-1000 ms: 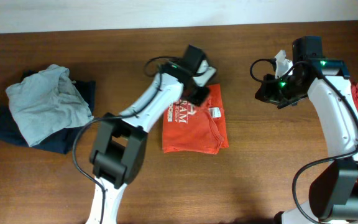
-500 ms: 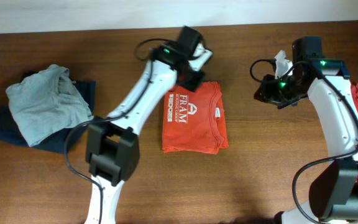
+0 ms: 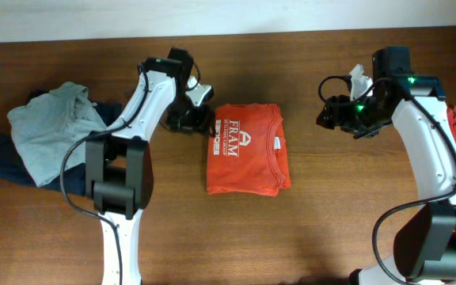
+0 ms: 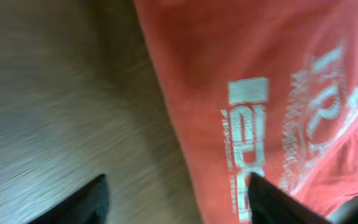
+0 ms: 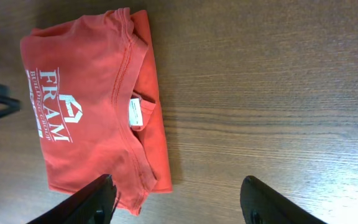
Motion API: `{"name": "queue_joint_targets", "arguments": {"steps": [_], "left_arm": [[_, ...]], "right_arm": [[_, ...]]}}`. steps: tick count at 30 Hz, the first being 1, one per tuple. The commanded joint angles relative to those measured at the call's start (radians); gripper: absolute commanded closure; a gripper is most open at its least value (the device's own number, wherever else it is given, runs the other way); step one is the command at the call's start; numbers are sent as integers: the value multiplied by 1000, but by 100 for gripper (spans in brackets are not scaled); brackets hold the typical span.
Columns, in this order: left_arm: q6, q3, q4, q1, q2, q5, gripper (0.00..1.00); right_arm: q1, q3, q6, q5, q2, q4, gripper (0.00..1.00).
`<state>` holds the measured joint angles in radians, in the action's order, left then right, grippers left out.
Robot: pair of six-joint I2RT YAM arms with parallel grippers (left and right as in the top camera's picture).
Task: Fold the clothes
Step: 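Grasp the folded orange shirt from both sides with both grippers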
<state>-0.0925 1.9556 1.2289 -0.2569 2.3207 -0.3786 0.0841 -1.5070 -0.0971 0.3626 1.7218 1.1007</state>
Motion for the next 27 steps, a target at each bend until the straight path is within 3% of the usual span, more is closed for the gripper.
{"name": "queue_joint_targets", "arguments": {"steps": [1,7,12,15,16,22,27], "left_arm": [[-26,-71,-26,3,38,-194,19],[-25,-177,-96,4,39,-312,6],[130,-286,-261,4,39,-422,4],[196,-344,-332,3,39,-474,10],[206,-373,-340,4,39,-478,19],[209,-444,-394,4,39,-479,41],[228,-449,-441,2,39,-501,42]], "right_arm": [[1,-2,22,-8,3,10,30],[0,3,22,-8,3,16,29],[-16,40,22,-8,4,10,29],[-32,50,22,-8,7,10,29],[-39,50,22,-8,9,9,29],[-45,50,21,-8,10,-6,29],[-46,50,14,4,10,-15,29]]}}
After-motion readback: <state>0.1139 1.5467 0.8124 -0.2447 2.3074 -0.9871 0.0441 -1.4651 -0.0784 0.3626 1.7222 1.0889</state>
